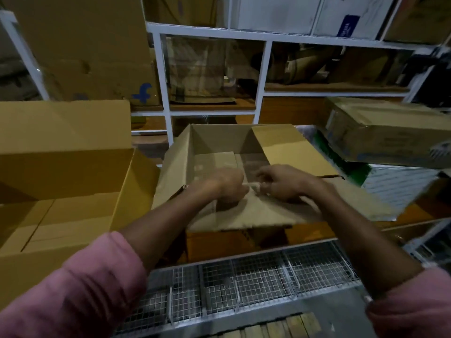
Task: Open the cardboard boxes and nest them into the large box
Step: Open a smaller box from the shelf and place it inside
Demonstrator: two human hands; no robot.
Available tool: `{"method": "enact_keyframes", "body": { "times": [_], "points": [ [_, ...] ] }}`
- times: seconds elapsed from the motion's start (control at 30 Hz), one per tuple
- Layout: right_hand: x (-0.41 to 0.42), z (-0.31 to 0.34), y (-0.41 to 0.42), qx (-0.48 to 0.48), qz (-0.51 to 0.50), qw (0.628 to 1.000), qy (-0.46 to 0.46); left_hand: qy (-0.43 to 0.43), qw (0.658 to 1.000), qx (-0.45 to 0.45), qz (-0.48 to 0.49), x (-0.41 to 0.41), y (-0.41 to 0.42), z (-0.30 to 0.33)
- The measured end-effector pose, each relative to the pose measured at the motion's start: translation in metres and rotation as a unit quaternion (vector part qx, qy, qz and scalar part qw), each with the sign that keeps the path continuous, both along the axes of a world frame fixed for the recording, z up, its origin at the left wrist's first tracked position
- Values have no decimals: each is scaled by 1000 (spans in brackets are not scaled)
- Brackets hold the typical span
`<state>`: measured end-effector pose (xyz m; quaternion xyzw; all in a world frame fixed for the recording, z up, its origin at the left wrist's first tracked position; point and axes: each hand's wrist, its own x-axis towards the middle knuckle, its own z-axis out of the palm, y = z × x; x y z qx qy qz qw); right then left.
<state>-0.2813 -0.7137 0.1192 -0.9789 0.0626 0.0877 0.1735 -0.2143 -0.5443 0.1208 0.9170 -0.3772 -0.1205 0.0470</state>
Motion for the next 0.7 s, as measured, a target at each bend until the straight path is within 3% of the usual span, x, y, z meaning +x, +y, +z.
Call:
{"method": "enact_keyframes", "body": {
  "times": [0.13,0.23,0.37,0.5,0.6,0.7],
  "points": [
    [1,-54,3,-97,22,992,-84,-33,999,-26,15,11,3,-58],
    [6,-70,5,-70,6,988,-138,-65,996,-52,21,20,5,-79],
    [21,-79,5,-42,-40,992,-110,-109,991,-71,21,30,6,-90],
    [39,-86,4,-113,-76,989,-53,-149,985,-84,15,36,8,-91],
    [46,-85,-7,-83,-123,984,-99,-152,985,-82,9,41,11,-90],
    [50,-88,-47,-111,-174,965,-162,-156,985,-77,1,49,18,-94]
  ]
}}
